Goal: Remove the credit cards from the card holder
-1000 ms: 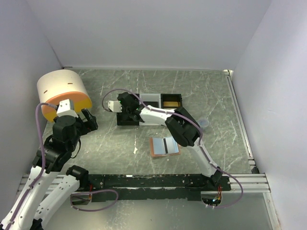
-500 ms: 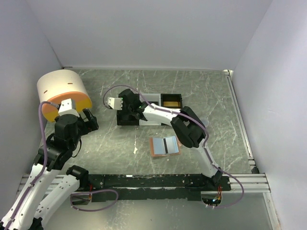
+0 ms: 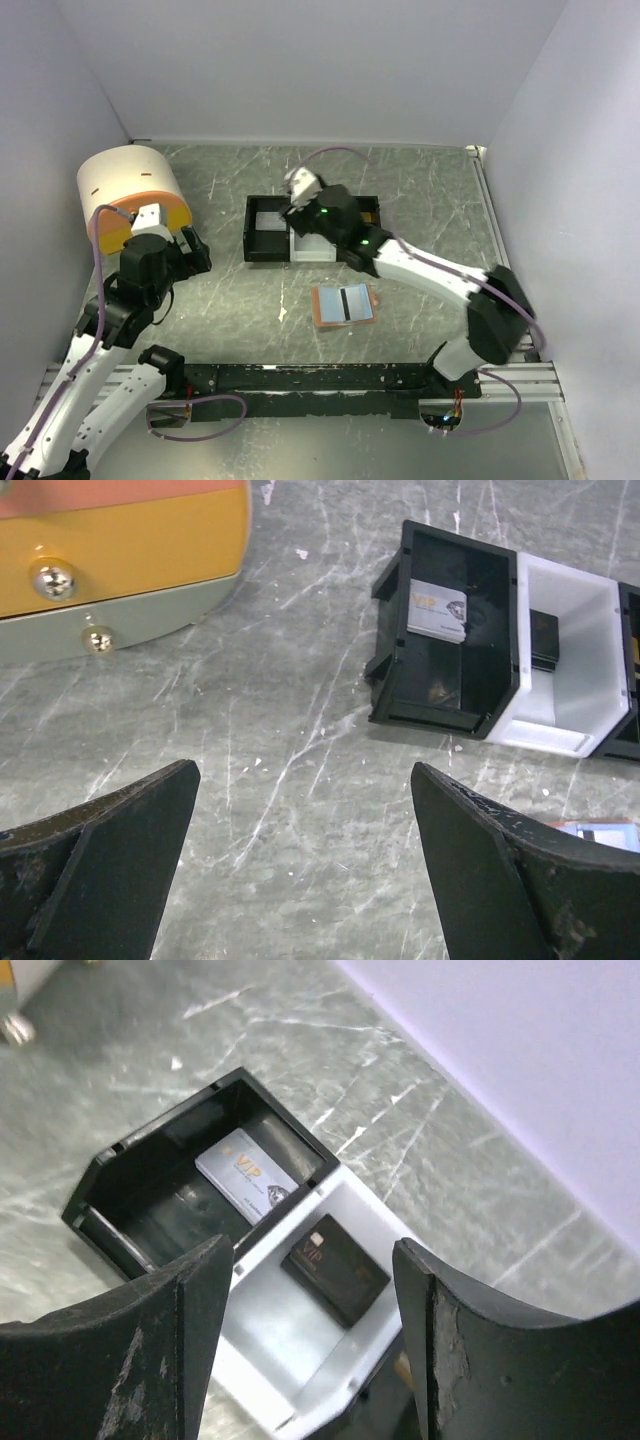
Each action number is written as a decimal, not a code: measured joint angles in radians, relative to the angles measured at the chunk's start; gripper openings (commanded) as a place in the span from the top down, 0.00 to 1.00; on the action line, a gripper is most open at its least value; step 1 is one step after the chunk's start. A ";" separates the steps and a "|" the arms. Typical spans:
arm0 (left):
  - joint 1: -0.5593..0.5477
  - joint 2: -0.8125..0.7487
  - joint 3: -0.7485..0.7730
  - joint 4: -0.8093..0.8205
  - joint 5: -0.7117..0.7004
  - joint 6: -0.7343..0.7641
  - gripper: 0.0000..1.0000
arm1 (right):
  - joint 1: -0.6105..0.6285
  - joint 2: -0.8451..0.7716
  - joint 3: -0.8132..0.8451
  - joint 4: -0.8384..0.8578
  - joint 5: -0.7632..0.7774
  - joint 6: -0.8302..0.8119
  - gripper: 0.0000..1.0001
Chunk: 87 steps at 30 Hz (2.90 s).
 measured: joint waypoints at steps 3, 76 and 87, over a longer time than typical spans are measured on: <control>0.000 0.006 -0.001 0.016 0.042 0.015 0.00 | -0.041 -0.184 -0.129 0.013 0.029 0.233 0.40; -0.680 1.011 -0.047 0.934 0.347 -0.511 0.29 | -0.112 -0.689 -0.671 -0.501 0.052 1.112 0.45; -0.680 1.031 -0.074 0.950 0.342 -0.526 0.31 | -0.122 -0.632 -0.671 -0.434 -0.072 1.081 0.53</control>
